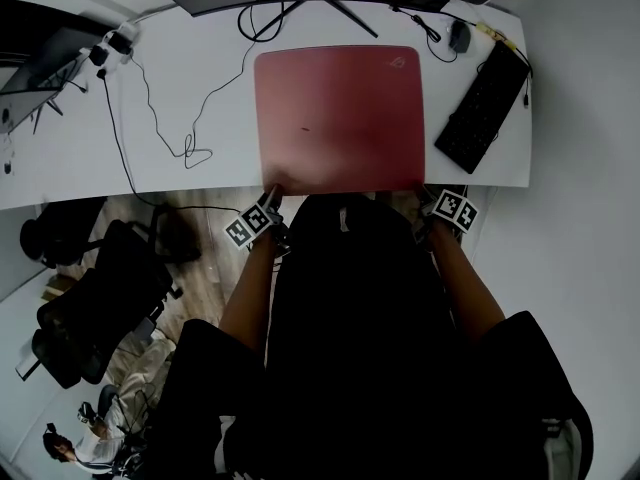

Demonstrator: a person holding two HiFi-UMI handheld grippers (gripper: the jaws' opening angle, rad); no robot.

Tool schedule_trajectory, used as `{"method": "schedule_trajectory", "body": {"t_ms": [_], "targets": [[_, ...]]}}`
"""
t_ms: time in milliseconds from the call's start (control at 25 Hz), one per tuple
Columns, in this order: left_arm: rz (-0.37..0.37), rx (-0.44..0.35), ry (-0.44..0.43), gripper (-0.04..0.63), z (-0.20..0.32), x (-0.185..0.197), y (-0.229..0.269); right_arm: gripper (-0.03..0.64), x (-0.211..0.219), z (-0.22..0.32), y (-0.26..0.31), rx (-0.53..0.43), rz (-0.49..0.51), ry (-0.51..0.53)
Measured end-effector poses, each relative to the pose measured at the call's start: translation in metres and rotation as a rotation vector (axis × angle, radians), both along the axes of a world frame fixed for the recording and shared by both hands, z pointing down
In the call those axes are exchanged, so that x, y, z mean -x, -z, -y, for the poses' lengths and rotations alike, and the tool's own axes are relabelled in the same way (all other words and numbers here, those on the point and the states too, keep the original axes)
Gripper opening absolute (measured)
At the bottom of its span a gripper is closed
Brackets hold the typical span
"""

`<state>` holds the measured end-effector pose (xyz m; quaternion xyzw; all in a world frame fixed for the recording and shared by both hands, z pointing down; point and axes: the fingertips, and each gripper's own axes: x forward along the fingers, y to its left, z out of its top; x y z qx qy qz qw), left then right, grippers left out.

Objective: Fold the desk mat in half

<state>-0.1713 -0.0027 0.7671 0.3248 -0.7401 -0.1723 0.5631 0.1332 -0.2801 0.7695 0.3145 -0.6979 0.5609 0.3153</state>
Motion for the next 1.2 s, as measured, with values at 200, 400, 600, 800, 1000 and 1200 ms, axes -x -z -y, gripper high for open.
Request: {"method": "schedule_trajectory", "body": {"t_ms": [200, 400, 600, 800, 1000, 1200], "targets": [[-0.054, -0.026, -0.017, 0.069, -0.007, -0.002, 0.006, 0.018, 0.000, -0.001, 0.013, -0.015, 0.043, 0.021], [-0.095, -0.124, 0.048, 0.034, -0.008, -0.001, 0.021, 0.017, 0.005, -0.001, 0.027, -0.039, 0.097, 0.031], [-0.124, -0.207, 0.064, 0.032, -0.006, 0.001, 0.033, 0.015, 0.010, 0.002, 0.042, -0.050, 0.152, 0.005], [-0.115, -0.276, 0.017, 0.031, 0.000, 0.005, 0.053, 0.015, 0.016, 0.003, 0.060, -0.077, 0.194, -0.032], [-0.115, -0.359, -0.008, 0.031, 0.009, 0.016, 0.073, 0.014, 0.029, 0.009, 0.080, -0.127, 0.266, -0.093], [-0.092, -0.431, -0.032, 0.031, 0.025, 0.029, 0.091, 0.014, 0.045, 0.026, 0.103, -0.206, 0.340, -0.153]]}}
